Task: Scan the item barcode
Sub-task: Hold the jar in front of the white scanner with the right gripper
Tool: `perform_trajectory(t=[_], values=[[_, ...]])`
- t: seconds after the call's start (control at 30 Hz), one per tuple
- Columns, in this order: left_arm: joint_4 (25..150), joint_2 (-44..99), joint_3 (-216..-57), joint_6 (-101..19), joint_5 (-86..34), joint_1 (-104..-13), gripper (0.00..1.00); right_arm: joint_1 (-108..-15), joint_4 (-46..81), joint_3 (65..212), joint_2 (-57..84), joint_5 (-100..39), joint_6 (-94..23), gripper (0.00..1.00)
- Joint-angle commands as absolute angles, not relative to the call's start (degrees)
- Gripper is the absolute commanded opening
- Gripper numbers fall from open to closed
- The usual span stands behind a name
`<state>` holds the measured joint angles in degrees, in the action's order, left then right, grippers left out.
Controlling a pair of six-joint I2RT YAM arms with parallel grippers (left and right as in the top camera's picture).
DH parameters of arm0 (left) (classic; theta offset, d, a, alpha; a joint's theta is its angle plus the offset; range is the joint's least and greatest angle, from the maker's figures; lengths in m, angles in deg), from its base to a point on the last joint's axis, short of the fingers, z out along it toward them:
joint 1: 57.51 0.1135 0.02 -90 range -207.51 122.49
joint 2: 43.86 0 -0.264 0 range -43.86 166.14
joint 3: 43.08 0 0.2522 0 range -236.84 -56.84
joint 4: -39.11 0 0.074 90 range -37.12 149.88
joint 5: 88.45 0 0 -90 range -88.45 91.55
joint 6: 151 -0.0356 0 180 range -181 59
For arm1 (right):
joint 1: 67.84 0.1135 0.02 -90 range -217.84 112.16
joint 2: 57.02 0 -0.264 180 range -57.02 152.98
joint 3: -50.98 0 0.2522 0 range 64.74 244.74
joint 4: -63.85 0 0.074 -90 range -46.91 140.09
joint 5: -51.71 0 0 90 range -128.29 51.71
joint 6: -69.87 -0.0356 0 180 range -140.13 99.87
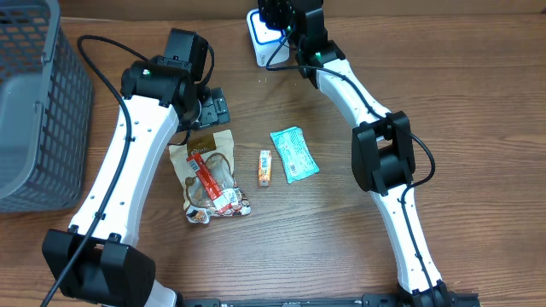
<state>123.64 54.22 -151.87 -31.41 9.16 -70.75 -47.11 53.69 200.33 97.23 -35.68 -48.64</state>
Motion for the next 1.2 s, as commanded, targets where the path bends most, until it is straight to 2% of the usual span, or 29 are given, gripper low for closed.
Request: perform_trajectory(t=[0.0,0.9,1.0,1.17], values=[[123.75,53.21,-152.78,-32.29,9.84,-70.64,1.00,-46.96,53.56,201.21,96.44,-35.63,-48.88,0.06],[123.75,53.21,-152.78,-32.29,9.84,-70.64,1.00,-45.73,49.56,201.18,99.18,-35.61,-48.88,0.06],[123.75,53.21,-152.78,-32.29,9.84,-70.66,1.00,-45.73,50.45,201.23,99.20,-35.54,-48.88,0.04],[123.75,53.21,-152.78,-32.29,9.84,-70.66,1.00,-47.02,50.02,201.25,94.81,-34.47,-48.05,0.04]])
